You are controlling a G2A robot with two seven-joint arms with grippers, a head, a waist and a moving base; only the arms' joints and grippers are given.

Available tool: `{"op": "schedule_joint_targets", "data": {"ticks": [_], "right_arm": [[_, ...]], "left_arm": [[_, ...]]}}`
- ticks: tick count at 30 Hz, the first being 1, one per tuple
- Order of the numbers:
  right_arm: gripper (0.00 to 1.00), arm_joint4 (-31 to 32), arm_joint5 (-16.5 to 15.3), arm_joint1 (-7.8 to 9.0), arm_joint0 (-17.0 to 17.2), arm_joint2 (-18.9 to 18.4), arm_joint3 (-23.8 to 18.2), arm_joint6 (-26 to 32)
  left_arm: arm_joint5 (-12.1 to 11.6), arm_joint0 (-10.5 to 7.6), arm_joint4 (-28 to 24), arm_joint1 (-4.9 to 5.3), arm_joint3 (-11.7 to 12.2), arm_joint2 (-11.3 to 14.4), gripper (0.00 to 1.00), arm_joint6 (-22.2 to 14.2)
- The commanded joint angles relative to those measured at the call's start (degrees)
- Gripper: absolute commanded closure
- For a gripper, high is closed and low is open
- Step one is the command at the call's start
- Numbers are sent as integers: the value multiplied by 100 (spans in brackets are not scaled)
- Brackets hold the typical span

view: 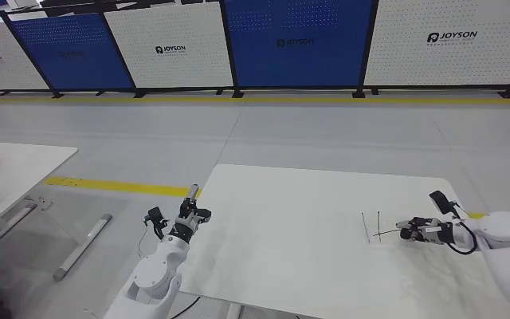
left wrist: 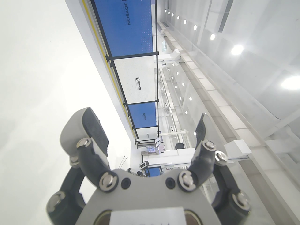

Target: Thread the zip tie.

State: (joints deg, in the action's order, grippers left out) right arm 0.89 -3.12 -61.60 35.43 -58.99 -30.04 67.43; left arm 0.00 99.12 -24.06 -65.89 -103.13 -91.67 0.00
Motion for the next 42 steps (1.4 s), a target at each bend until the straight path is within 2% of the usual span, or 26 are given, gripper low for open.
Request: {"op": "schedule_joint_targets", "data": {"ticks": [1, 2, 8, 12, 20, 30, 36, 42], "right_arm": [[80, 4, -3, -3, -6, 4, 10, 1], [83, 5, -2, -5, -9, 5, 15, 2], [85, 10, -2, -15, -27, 12, 43, 1], [100, 15, 2, -23, -35, 21, 45, 0], [100, 13, -66, -24, -37, 8, 71, -18], [100, -297, -553, 87, 76, -259, 59, 189], [100, -1021, -1186, 202, 250, -656, 67, 668], [100, -1566, -1496, 287, 427, -892, 56, 1221]], "left_arm": [[0, 0, 0, 0, 0, 0, 0, 0], [0, 0, 0, 0, 0, 0, 0, 0], [0, 0, 0, 0, 0, 0, 0, 0], [0, 0, 0, 0, 0, 0, 0, 0], [0, 0, 0, 0, 0, 0, 0, 0], [0, 0, 0, 0, 0, 0, 0, 0], [0, 0, 0, 0, 0, 0, 0, 0], [0, 0, 0, 0, 0, 0, 0, 0]]}}
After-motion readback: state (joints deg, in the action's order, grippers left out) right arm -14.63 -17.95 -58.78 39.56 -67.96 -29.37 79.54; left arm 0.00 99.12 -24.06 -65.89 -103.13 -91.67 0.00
